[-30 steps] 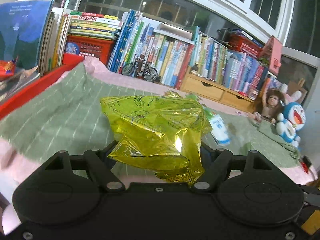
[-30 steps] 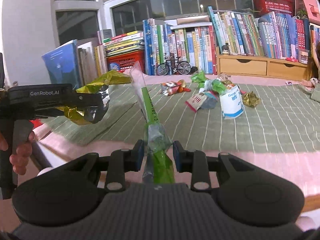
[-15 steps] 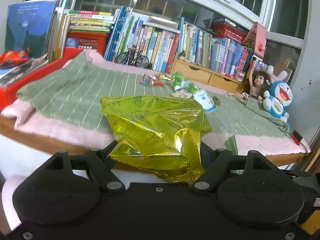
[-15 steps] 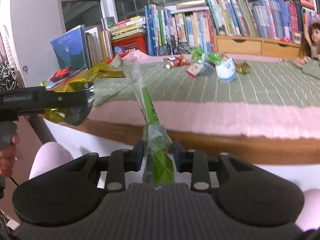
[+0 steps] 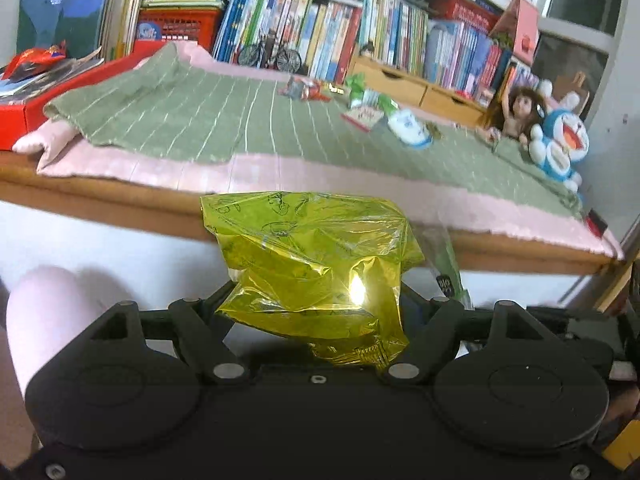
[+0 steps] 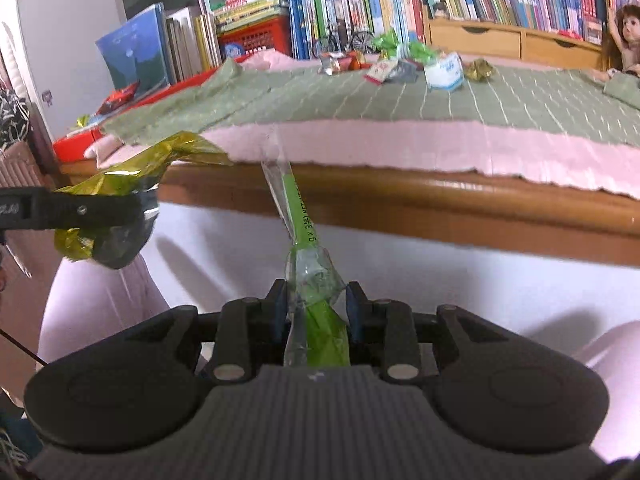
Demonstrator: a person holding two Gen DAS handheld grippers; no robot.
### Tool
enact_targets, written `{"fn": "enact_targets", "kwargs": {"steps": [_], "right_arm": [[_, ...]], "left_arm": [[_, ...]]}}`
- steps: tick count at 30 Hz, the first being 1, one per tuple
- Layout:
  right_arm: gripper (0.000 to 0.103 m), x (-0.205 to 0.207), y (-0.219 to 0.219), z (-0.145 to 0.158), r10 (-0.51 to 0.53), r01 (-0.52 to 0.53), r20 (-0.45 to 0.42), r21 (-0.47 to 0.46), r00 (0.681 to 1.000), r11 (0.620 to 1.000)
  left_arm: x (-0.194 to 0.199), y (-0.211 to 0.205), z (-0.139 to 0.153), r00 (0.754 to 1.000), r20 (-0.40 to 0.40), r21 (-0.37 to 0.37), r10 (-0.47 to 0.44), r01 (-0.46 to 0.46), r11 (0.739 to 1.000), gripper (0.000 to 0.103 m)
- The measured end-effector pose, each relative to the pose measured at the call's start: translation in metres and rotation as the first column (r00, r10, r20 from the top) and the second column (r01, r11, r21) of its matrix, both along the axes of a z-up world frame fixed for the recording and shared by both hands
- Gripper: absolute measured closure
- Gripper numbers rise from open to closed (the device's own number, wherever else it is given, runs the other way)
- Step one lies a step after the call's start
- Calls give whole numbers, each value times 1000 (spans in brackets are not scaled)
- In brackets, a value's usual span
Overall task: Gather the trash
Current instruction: 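Carry both held bags down past the bed edge toward the black bin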
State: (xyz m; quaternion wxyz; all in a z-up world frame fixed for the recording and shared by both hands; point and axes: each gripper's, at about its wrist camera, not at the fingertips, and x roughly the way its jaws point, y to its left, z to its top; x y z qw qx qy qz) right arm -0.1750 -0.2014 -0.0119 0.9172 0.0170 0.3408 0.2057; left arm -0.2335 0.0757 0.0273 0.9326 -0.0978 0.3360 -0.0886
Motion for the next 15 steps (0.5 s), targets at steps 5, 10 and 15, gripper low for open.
{"fn": "enact_targets", "kwargs": {"steps": [5, 10, 15], "right_arm": [[68, 3, 2, -14, 6, -7, -45, -15, 999, 1000], [68, 7, 9, -26, 8, -11, -69, -42, 998, 999], [68, 14, 18, -36, 26, -29, -99, -30, 995, 999]], "left_arm": [[-4, 0, -14, 997, -69, 21, -30, 32, 999, 27], [7, 4, -43, 986, -163, 32, -12, 17, 999, 27], [22, 7, -66, 973, -230, 35, 17, -9, 999, 27]]}}
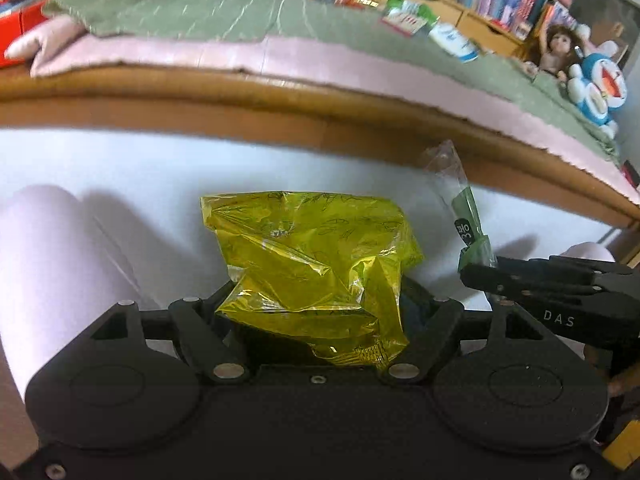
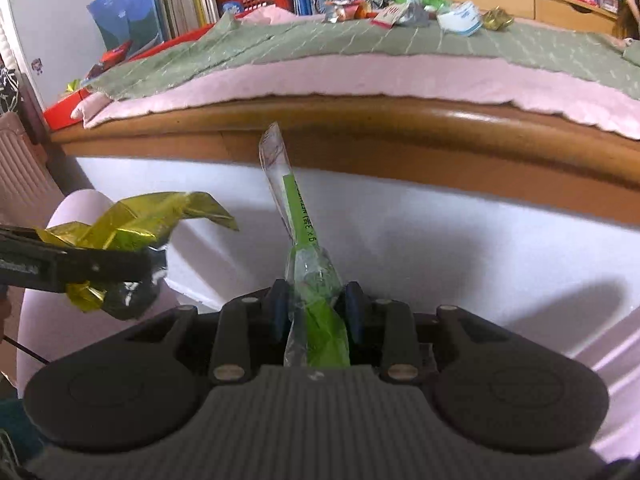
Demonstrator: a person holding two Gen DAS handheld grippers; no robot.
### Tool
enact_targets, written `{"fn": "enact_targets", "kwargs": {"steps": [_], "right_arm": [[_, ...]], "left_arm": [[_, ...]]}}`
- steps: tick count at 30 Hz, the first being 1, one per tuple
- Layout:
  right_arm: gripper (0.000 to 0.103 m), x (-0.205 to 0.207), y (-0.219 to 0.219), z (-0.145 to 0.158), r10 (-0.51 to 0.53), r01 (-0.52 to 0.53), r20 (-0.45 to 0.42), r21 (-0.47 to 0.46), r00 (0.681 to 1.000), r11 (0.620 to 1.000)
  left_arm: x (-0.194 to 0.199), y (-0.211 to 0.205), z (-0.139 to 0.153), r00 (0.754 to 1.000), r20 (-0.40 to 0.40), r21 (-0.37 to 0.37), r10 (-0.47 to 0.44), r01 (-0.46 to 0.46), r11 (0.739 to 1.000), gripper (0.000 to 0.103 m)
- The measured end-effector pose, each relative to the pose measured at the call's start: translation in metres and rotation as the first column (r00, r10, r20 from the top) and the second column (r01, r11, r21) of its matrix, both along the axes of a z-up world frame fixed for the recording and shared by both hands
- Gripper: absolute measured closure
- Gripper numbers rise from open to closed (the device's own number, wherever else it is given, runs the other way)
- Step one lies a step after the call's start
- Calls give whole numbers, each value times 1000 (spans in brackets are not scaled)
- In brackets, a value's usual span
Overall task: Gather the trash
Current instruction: 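Carry both held bags down past the bed edge toward the black bin, then open both grippers over the black bin to drop the bags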
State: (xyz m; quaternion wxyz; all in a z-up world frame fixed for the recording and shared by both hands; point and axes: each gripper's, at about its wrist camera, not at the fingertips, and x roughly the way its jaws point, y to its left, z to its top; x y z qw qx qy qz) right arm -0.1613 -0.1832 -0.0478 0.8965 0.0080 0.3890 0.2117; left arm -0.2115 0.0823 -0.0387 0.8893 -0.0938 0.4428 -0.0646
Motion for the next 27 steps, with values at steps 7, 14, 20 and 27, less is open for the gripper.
{"fn": "enact_targets", "kwargs": {"steps": [7, 14, 20, 27], "right_arm": [[68, 6, 6, -9, 0, -1, -39, -17, 999, 1000], [68, 9, 8, -12, -5, 3, -50, -41, 999, 999], [19, 14, 18, -14, -4, 1, -43, -78, 999, 997], [8, 18, 18, -22, -86, 79, -52, -127, 995, 989]], "left_arm": [[10, -1, -12, 999, -23, 0, -33, 33, 999, 27], [14, -6, -14, 999, -41, -17, -32, 32, 999, 27], [14, -6, -17, 998, -49, -27, -32, 30, 999, 27], [15, -5, -19, 998, -50, -27, -36, 34, 999, 27]]}}
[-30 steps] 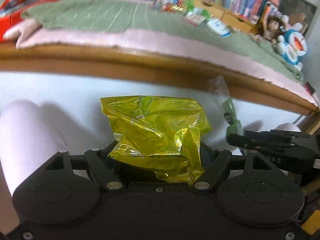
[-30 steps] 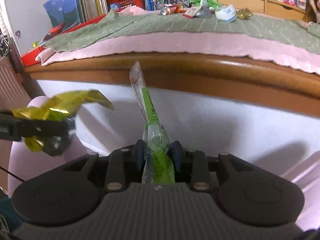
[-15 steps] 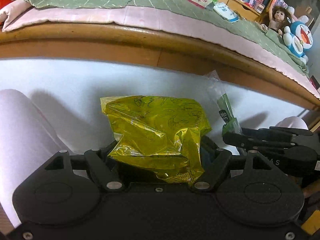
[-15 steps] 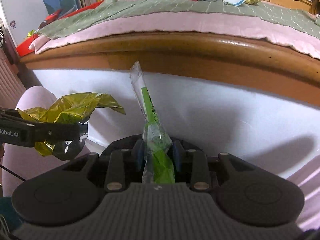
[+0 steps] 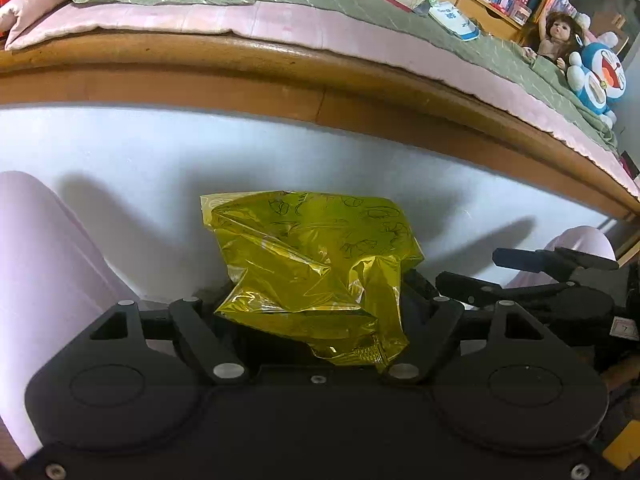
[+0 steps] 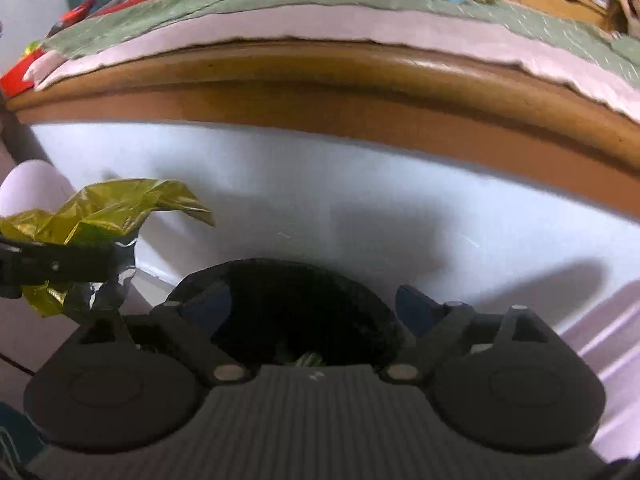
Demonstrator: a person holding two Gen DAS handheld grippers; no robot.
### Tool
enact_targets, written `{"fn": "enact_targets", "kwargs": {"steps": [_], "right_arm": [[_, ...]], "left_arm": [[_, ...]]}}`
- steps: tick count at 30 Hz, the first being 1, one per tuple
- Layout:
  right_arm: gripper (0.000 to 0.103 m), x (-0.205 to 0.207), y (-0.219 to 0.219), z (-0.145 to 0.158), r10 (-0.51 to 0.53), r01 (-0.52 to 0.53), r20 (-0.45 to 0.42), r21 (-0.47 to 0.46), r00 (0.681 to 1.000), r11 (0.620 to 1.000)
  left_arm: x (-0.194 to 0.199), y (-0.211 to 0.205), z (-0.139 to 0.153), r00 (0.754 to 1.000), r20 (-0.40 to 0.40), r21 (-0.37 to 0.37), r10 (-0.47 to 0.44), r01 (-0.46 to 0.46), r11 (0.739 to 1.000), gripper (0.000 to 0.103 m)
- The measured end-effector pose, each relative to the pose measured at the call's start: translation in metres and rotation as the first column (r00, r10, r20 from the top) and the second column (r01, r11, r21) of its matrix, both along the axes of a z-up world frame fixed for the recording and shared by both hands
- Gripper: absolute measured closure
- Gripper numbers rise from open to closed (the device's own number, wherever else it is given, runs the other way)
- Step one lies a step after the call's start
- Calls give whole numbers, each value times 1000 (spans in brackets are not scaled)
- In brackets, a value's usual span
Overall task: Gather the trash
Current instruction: 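Open both grippers over the black bin to drop the bags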
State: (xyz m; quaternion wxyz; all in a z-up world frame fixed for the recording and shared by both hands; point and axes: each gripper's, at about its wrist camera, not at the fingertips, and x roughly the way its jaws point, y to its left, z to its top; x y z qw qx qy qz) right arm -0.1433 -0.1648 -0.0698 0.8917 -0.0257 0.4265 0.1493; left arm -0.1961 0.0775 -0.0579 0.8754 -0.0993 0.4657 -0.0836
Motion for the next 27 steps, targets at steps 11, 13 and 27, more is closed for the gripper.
{"fn": "enact_targets", "kwargs": {"steps": [11, 13, 27], "right_arm": [[0, 5, -18, 1, -112, 113, -5, 62, 994, 992], [0, 5, -19, 0, -126, 126, -10, 74, 992, 989], [0, -4, -40, -5, -216, 216, -16, 115, 976, 970]], "left_arm": [[4, -10, -5, 999, -8, 3, -50, 50, 999, 27], [4, -14, -6, 998, -12, 10, -70, 70, 998, 27], [19, -30, -16, 990, -50, 2, -128, 129, 992, 10]]}}
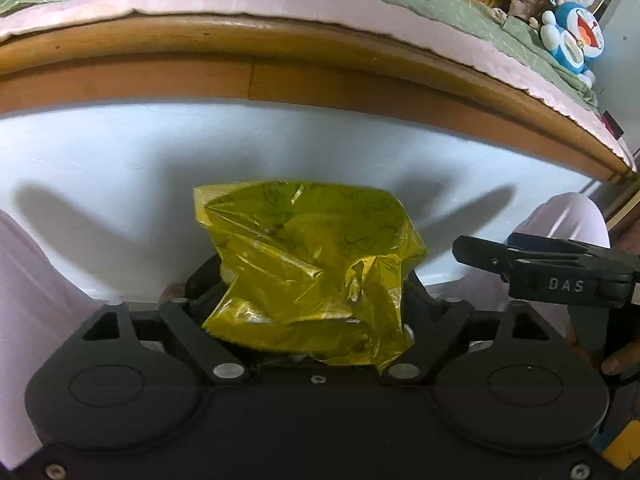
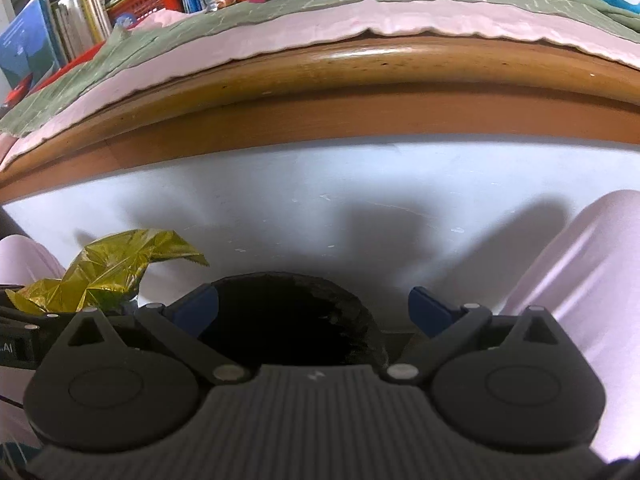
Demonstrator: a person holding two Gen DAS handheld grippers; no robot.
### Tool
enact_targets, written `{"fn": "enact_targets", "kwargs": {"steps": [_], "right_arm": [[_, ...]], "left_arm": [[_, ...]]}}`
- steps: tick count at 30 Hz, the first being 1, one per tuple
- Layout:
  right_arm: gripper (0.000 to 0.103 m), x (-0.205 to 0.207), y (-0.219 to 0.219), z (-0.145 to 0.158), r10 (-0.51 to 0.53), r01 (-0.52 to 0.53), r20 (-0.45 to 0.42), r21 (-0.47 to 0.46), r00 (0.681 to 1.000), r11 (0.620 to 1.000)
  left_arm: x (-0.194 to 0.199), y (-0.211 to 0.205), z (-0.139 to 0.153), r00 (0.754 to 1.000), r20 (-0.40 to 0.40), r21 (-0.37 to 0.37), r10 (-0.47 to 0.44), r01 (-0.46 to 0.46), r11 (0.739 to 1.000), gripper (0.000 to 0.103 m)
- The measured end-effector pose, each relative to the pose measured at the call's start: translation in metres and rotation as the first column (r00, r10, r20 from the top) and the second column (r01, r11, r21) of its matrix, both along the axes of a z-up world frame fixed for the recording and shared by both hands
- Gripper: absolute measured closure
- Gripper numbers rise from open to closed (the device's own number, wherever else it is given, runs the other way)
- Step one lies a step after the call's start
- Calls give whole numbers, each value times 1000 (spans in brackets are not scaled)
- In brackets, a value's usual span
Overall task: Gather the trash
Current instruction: 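Open both grippers over the black bin to drop the bags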
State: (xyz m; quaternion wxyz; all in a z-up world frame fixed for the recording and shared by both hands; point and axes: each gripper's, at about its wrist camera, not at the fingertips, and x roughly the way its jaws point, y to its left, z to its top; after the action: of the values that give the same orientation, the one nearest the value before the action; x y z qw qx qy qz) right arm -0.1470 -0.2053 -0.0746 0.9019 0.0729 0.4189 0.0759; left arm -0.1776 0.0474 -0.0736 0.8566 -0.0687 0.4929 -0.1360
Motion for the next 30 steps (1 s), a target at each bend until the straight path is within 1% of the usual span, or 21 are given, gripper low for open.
{"fn": "enact_targets", "kwargs": {"steps": [2, 5, 11, 21, 26, 30], "right_arm": [[0, -2, -1, 0, -9, 9, 6, 0, 1000, 1000], [0, -3, -5, 0, -26, 26, 10, 1, 1000, 1000], [0, -1, -7, -1, -36, 36, 4, 8, 999, 999], [0, 0, -9, -2, -28, 28, 1, 13, 1000, 1000], [0, 1, -8, 3, -22, 22, 12, 8, 1000, 1000], [0, 0, -8, 15, -9, 8, 44, 8, 999, 1000]], "left_arm": [[2, -4, -3, 1000, -5, 24, -8, 8, 1000, 3], [5, -9, -6, 1000, -3, 39, -22, 22, 999, 0], [10, -9, -10, 1000, -27, 13, -7, 7, 1000, 0], [16, -8, -13, 999, -38, 6, 17, -17, 1000, 0], [16, -6, -5, 1000, -21, 0, 10, -10, 1000, 0], [16, -3, 8, 1000, 8, -1, -5, 5, 1000, 0]]}}
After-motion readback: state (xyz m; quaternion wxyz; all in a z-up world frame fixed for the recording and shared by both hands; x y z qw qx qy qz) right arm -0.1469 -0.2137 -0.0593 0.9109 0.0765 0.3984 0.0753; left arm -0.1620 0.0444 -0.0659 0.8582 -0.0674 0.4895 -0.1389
